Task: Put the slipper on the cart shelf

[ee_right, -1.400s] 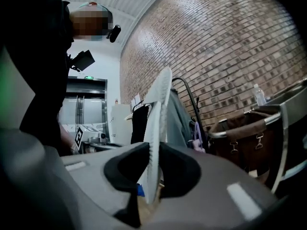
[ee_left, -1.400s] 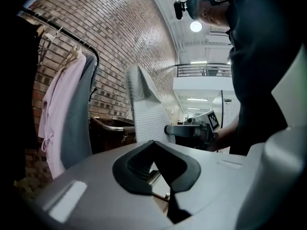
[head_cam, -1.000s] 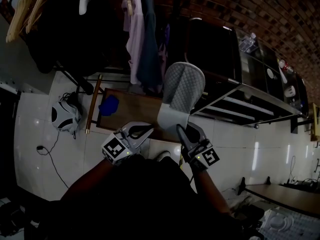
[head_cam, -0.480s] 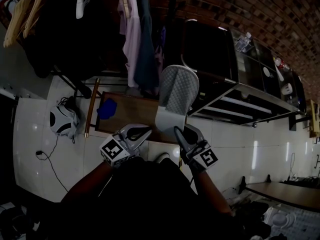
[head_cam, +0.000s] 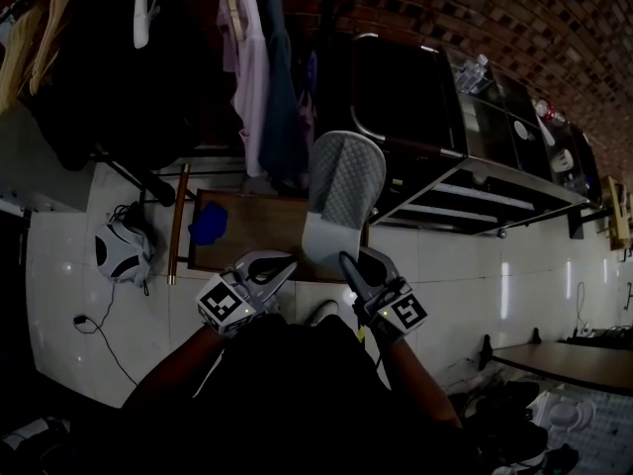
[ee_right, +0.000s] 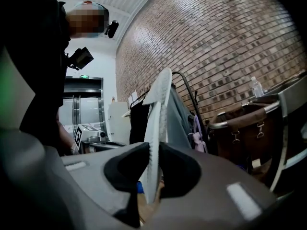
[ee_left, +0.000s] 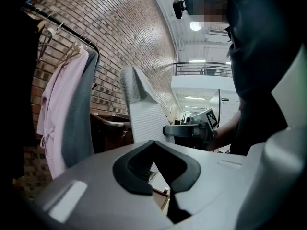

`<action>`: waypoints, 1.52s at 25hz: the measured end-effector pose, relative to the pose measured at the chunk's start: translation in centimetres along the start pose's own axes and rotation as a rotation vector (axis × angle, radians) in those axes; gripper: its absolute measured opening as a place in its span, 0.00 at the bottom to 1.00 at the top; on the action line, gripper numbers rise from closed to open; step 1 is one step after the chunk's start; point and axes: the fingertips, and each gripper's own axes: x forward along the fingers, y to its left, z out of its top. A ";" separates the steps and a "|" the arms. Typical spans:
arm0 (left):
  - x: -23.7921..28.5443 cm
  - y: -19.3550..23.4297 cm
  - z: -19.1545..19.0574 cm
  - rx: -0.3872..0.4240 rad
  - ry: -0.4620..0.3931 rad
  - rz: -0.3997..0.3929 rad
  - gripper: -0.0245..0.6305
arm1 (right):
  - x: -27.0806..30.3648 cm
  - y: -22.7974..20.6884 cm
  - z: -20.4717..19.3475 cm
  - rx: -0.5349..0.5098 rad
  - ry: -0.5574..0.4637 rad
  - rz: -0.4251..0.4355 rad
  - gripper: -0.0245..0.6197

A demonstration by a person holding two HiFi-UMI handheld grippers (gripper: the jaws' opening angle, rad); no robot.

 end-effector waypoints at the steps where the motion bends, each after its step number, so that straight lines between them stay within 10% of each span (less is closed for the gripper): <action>1: 0.0 0.2 -0.1 0.003 0.003 -0.010 0.04 | 0.1 0.0 -0.2 0.003 0.004 -0.009 0.14; 18: 0.4 1.5 -2.0 -0.015 0.004 -0.144 0.04 | 1.1 -0.6 -2.4 0.055 0.021 -0.171 0.14; 38: 17.2 -13.7 0.8 0.055 0.014 0.004 0.04 | -17.0 -10.3 0.0 -0.005 -0.004 0.001 0.14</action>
